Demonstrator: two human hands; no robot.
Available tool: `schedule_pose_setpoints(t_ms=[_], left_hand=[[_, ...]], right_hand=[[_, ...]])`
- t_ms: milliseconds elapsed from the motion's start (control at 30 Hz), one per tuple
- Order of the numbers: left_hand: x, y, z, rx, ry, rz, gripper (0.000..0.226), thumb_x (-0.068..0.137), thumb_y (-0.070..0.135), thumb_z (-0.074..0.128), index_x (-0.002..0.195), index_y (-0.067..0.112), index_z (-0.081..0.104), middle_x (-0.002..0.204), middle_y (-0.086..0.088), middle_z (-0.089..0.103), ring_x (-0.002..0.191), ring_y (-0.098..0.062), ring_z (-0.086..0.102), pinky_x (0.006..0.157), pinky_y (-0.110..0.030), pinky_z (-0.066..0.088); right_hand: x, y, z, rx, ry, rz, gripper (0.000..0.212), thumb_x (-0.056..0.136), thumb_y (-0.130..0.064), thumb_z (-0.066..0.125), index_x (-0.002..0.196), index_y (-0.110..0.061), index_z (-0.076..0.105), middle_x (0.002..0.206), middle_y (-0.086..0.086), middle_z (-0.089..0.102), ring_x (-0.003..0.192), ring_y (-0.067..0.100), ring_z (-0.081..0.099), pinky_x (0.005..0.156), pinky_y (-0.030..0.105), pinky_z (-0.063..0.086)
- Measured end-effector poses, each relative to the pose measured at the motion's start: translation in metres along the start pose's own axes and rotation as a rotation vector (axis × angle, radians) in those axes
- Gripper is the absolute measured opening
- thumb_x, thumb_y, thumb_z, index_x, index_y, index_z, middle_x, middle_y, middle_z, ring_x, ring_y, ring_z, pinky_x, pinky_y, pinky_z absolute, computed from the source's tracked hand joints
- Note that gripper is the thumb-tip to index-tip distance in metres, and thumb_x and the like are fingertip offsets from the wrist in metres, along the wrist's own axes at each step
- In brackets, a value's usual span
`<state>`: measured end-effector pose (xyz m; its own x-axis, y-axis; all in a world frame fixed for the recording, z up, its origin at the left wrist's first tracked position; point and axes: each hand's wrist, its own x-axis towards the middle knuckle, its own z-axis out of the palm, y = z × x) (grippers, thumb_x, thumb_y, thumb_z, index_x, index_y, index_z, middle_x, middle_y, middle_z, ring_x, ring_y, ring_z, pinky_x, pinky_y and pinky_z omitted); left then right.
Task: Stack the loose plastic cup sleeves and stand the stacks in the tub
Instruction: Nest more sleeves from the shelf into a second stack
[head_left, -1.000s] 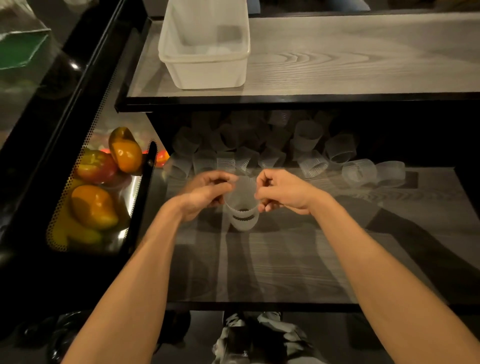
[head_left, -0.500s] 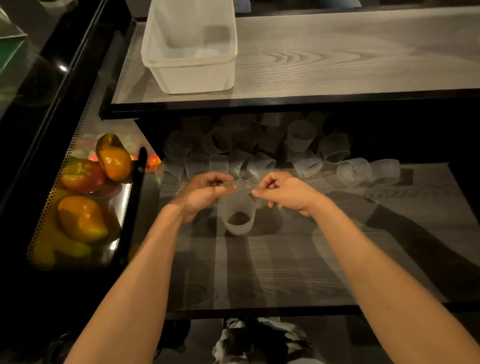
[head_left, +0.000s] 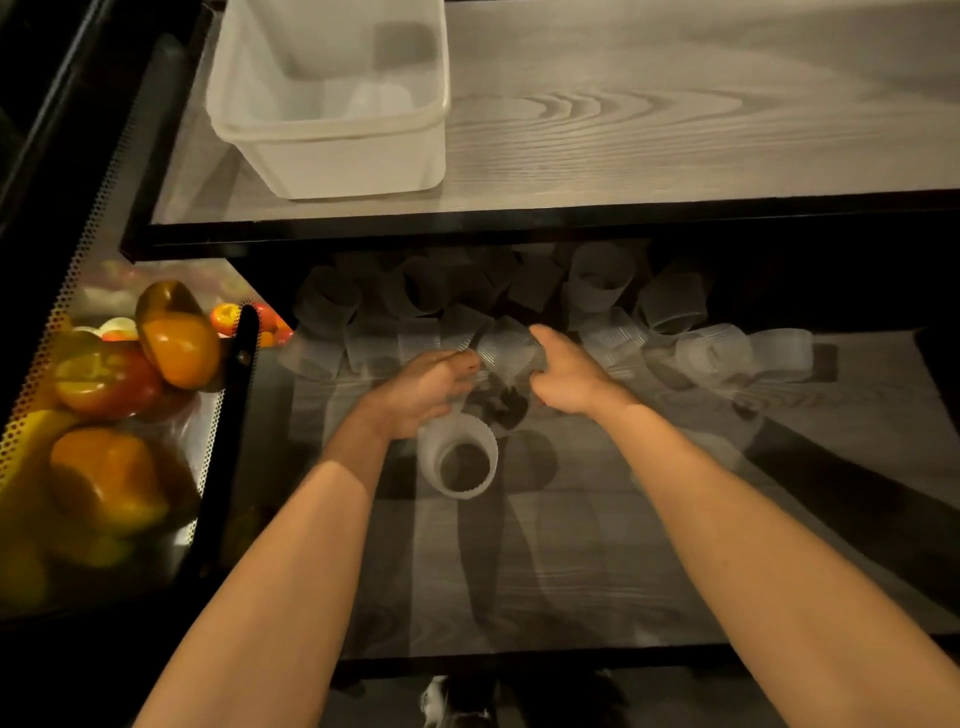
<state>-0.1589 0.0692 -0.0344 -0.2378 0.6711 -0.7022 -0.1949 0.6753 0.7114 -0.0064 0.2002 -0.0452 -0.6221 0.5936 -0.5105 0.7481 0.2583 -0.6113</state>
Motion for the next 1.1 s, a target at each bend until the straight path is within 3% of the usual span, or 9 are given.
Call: schedule_pose_setpoints(t_ms=[100, 267, 367, 433, 567, 733, 867, 1100], left_hand=[[0.005, -0.001, 0.002, 0.0, -0.019, -0.003, 0.051, 0.104, 0.04, 0.052, 0.151, 0.021, 0.045, 0.151, 0.002, 0.051, 0.139, -0.016, 0.047, 0.12, -0.044, 0.029], [-0.001, 0.006, 0.0, -0.001, 0.007, 0.055, 0.04, 0.102, 0.031, 0.059, 0.14, 0.02, 0.055, 0.139, -0.003, 0.061, 0.13, -0.02, 0.056, 0.115, -0.041, 0.039], [-0.012, 0.012, -0.008, -0.013, 0.042, 0.147, 0.035, 0.097, 0.021, 0.066, 0.131, 0.02, 0.062, 0.118, -0.003, 0.07, 0.107, -0.016, 0.067, 0.091, -0.03, 0.051], [-0.019, 0.015, -0.014, -0.044, 0.08, 0.219, 0.034, 0.094, 0.015, 0.069, 0.127, 0.017, 0.065, 0.104, -0.004, 0.071, 0.09, -0.013, 0.068, 0.073, -0.027, 0.045], [-0.035, 0.016, -0.022, -0.053, 0.061, 0.295, 0.015, 0.094, 0.014, 0.069, 0.109, 0.017, 0.071, 0.092, 0.0, 0.071, 0.076, -0.01, 0.064, 0.059, -0.021, 0.041], [-0.061, 0.008, -0.028, -0.127, 0.027, 0.353, 0.011, 0.098, 0.011, 0.061, 0.106, 0.013, 0.068, 0.092, -0.011, 0.063, 0.07, -0.014, 0.058, 0.066, -0.029, 0.04], [-0.079, 0.002, -0.03, -0.129, 0.012, 0.371, 0.015, 0.098, 0.012, 0.06, 0.112, 0.009, 0.066, 0.09, -0.009, 0.065, 0.072, -0.017, 0.057, 0.067, -0.03, 0.043], [-0.09, -0.018, -0.034, -0.074, -0.003, 0.338, 0.01, 0.097, 0.016, 0.065, 0.105, 0.017, 0.071, 0.1, -0.01, 0.065, 0.088, -0.026, 0.058, 0.077, -0.037, 0.046]], right_hand=[[0.003, 0.003, 0.002, 0.02, 0.01, -0.016, 0.07, 0.091, -0.006, 0.058, 0.155, -0.021, 0.032, 0.155, 0.005, 0.038, 0.132, 0.027, 0.05, 0.103, 0.041, 0.051], [-0.002, 0.007, 0.003, 0.235, 0.051, -0.023, 0.036, 0.096, -0.023, 0.063, 0.131, -0.023, 0.056, 0.11, -0.006, 0.063, 0.101, 0.012, 0.063, 0.084, 0.03, 0.054], [-0.009, 0.001, -0.004, 0.343, 0.121, -0.038, 0.02, 0.099, -0.03, 0.06, 0.117, -0.022, 0.064, 0.102, -0.006, 0.067, 0.092, 0.01, 0.068, 0.078, 0.026, 0.055], [-0.017, -0.007, -0.01, 0.411, 0.124, -0.054, 0.012, 0.101, -0.029, 0.058, 0.105, -0.021, 0.065, 0.095, -0.003, 0.07, 0.079, 0.007, 0.07, 0.066, 0.023, 0.052], [-0.034, -0.027, -0.016, 0.413, 0.13, -0.095, 0.013, 0.1, -0.026, 0.057, 0.095, -0.017, 0.065, 0.074, 0.002, 0.072, 0.069, 0.009, 0.068, 0.062, 0.02, 0.046], [-0.057, -0.046, -0.017, 0.459, 0.093, -0.175, 0.013, 0.097, -0.018, 0.059, 0.096, -0.006, 0.063, 0.064, 0.007, 0.069, 0.06, 0.014, 0.067, 0.058, 0.031, 0.05], [-0.076, -0.058, -0.014, 0.471, 0.044, -0.226, 0.01, 0.096, -0.014, 0.056, 0.091, -0.006, 0.06, 0.056, 0.0, 0.059, 0.058, 0.018, 0.068, 0.05, 0.027, 0.046], [-0.091, -0.056, -0.003, 0.445, -0.106, -0.192, 0.01, 0.095, -0.01, 0.057, 0.085, -0.011, 0.054, 0.057, -0.001, 0.058, 0.064, 0.024, 0.071, 0.049, 0.025, 0.045]])
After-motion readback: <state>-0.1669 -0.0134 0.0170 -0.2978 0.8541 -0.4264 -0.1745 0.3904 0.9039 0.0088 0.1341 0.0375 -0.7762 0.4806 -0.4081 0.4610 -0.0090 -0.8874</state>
